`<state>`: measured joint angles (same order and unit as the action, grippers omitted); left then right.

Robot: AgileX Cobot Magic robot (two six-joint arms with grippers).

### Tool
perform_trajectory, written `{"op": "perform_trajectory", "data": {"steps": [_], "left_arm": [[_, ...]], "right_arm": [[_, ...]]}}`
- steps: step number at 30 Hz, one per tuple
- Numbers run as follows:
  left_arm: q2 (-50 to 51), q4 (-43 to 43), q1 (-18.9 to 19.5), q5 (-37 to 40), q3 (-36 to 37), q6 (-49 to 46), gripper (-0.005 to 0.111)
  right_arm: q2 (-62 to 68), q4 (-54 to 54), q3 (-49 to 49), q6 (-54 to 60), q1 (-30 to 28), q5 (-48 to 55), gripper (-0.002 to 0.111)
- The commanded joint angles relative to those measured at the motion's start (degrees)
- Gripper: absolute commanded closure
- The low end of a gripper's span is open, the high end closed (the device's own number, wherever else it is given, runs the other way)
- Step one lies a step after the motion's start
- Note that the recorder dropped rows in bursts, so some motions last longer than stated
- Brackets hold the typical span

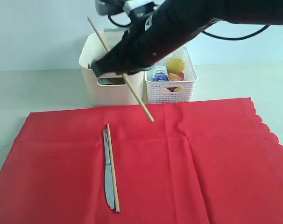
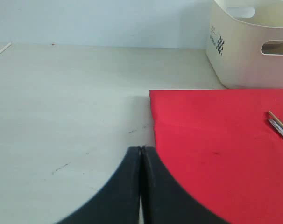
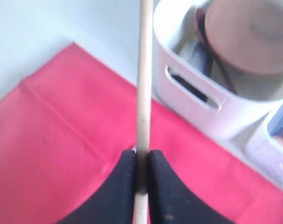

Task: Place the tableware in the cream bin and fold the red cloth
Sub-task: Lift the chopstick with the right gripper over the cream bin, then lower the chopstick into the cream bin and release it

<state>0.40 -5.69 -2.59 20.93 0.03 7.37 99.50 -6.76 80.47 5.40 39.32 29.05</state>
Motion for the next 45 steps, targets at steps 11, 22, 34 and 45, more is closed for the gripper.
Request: {"op": "perform_trajectory", "data": {"steps": [11,22,34,45], "left_arm": [[-0.40,-0.09,0.04,-0.48,-0.03,-0.10,0.107],[-0.40,-0.09,0.04,-0.48,-0.03,-0.10,0.107],[-0.40,-0.09,0.04,-0.48,-0.03,-0.10,0.107],[-0.40,-0.09,0.04,-0.48,-0.03,-0.10,0.107]], "right_arm": [[1.05,5.65,-0.05,3.37,-0.09,-31.84,0.108],[10.72,5.38,-0.05,11.34,-1.48,-59.93,0.108],[23.17,-3.45,-0.05,10.75,-6.64,-74.88,0.108],[27.28,-3.86,-0.05,7.92,-6.64,-71.54,0.100]]}}
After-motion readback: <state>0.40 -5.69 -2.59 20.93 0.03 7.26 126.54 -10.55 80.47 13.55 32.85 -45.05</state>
